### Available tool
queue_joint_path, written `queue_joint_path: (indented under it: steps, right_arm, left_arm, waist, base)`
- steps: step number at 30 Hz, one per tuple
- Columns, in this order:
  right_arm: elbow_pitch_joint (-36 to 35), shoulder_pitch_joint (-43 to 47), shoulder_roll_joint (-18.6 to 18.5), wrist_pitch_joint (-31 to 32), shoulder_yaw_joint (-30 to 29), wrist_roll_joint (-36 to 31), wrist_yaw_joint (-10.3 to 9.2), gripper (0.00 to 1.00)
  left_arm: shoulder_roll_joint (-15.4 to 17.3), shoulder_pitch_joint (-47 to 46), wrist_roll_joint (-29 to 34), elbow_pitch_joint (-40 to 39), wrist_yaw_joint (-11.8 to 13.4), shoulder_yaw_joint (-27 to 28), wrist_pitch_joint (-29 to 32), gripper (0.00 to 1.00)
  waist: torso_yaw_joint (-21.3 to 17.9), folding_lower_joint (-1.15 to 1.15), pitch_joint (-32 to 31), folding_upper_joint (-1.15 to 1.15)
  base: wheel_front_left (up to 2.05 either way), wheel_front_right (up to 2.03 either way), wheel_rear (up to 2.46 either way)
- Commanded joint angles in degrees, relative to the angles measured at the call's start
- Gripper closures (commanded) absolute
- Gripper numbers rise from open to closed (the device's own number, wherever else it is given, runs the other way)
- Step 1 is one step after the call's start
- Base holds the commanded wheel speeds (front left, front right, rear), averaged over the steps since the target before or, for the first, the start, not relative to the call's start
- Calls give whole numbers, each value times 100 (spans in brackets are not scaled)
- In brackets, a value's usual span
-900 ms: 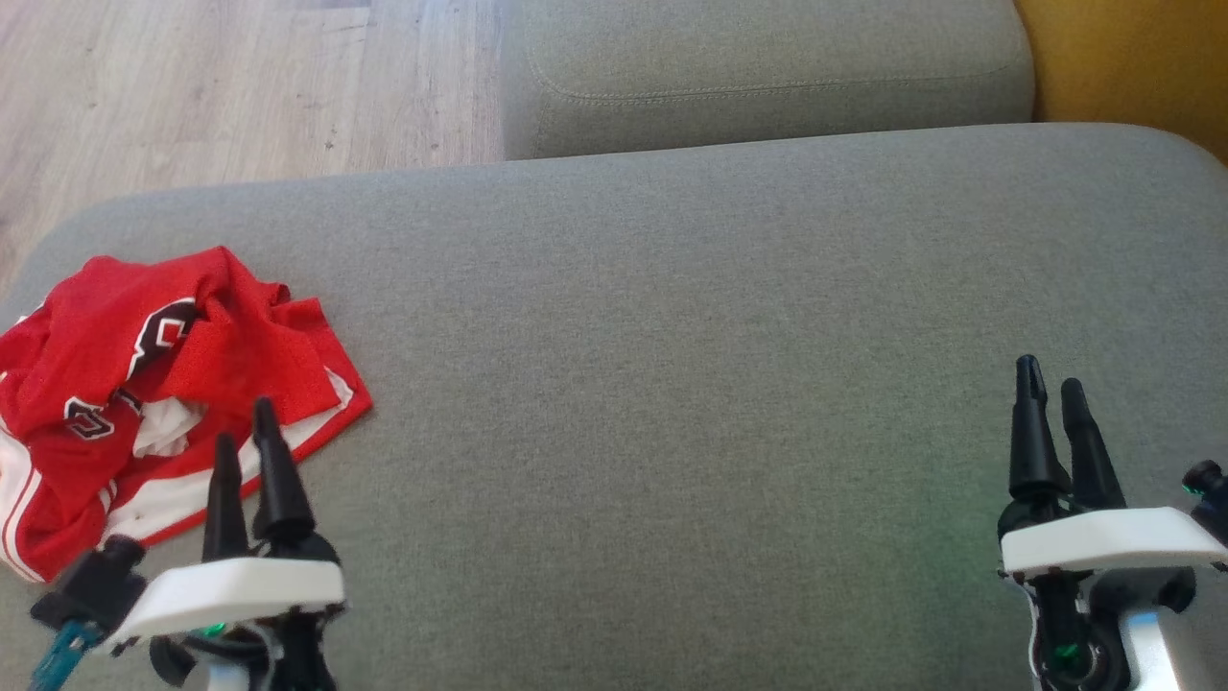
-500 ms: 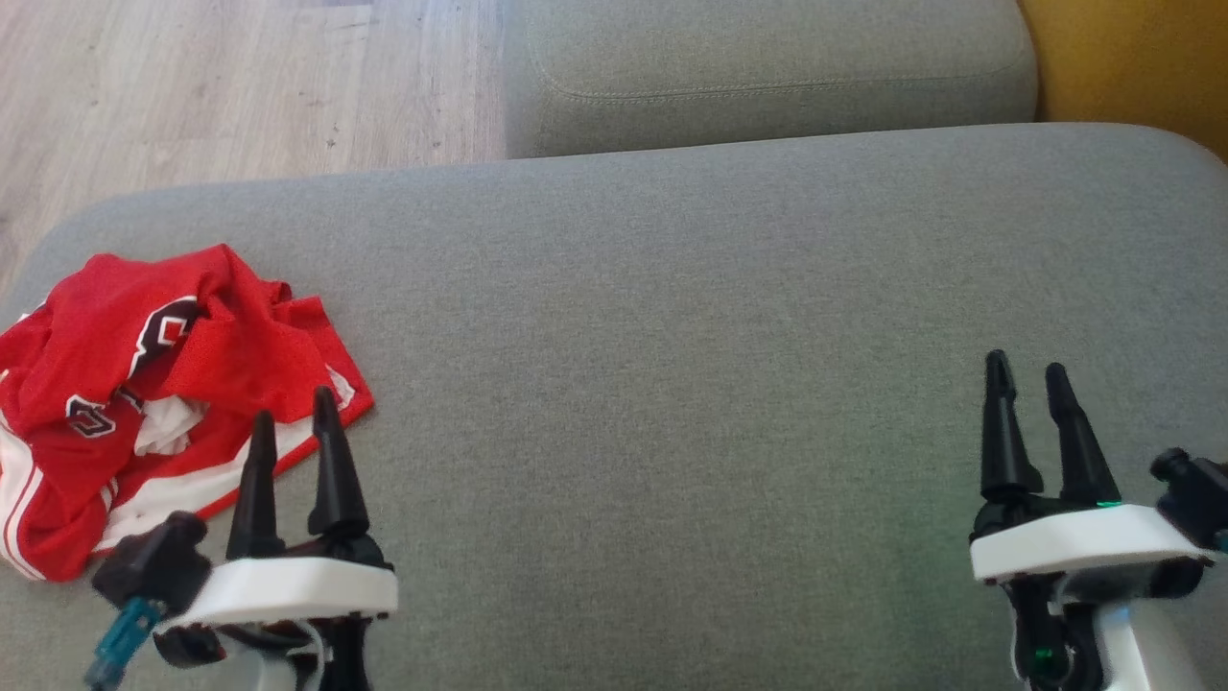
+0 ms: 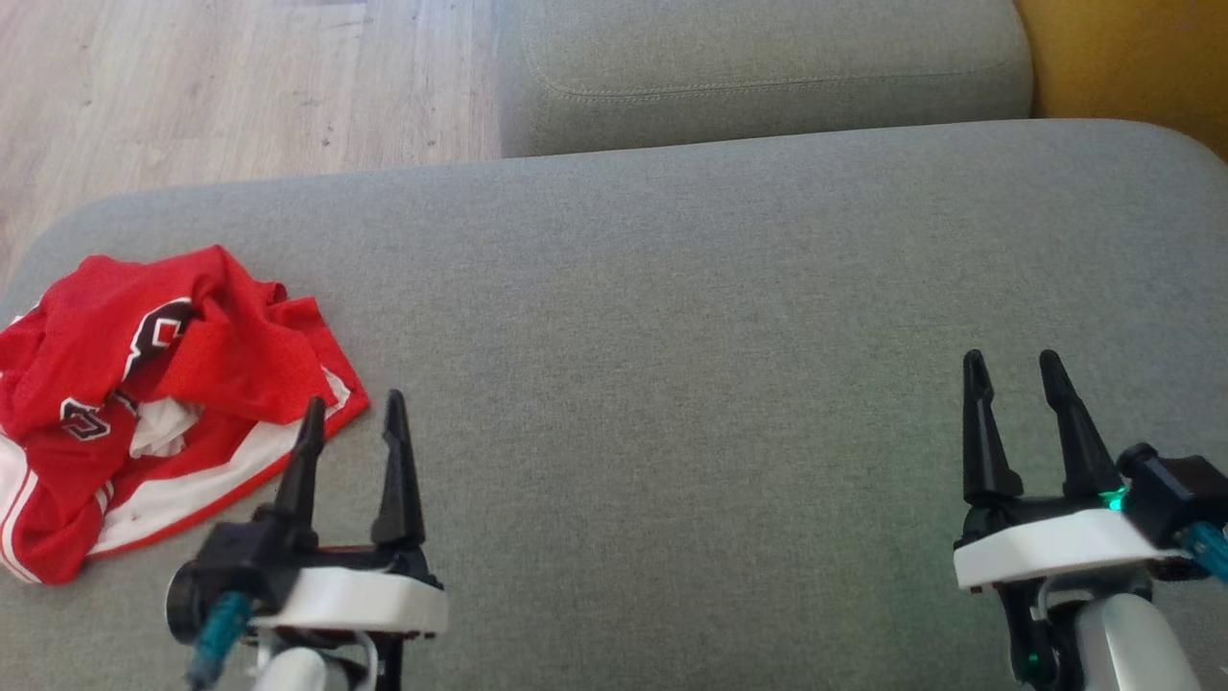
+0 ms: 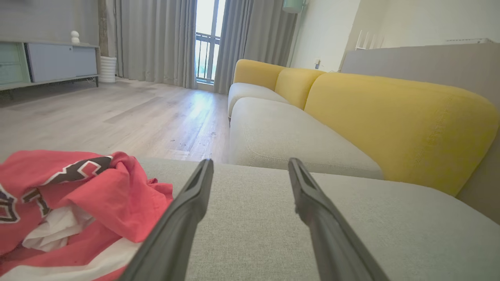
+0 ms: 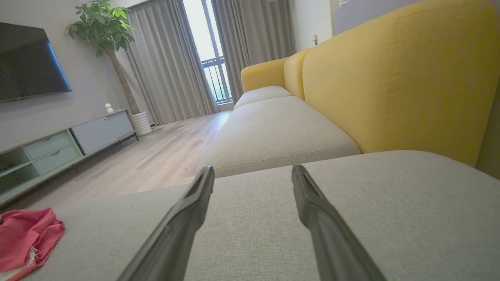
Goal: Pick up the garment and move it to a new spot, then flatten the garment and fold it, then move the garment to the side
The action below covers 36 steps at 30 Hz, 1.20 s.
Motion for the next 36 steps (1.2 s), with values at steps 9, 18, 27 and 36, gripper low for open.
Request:
queue_joint_path:
  steps: [9, 18, 27, 36]
  right_arm:
    - [32, -181, -41, -221, 116, -604, 35, 0]
    - [-57, -187, -43, -374, 232, -1451, 38, 0]
    - [-25, -140, -46, -526, 390, -841, 42, 0]
    - [-22, 14, -48, -678, 560, -292, 45, 0]
  left_arm:
    - [362, -364, 677, -115, 429, -458, -219, 0]
    - [573, -484, 1256, -97, 654, -926, -372, 0]
    - [214, -262, 946, -436, 314, -520, -525, 0]
    - [-448, 124, 1114, -270, -665, 396, -678, 0]
  waist:
    - [-7, 0, -27, 0]
    - [21, 0, -30, 0]
    - [53, 0, -9, 0]
    - [40, 0, -19, 0]
  base:
    - [0, 0, 0]
    - [0, 0, 0]
    - [0, 0, 0]
    - [0, 0, 0]
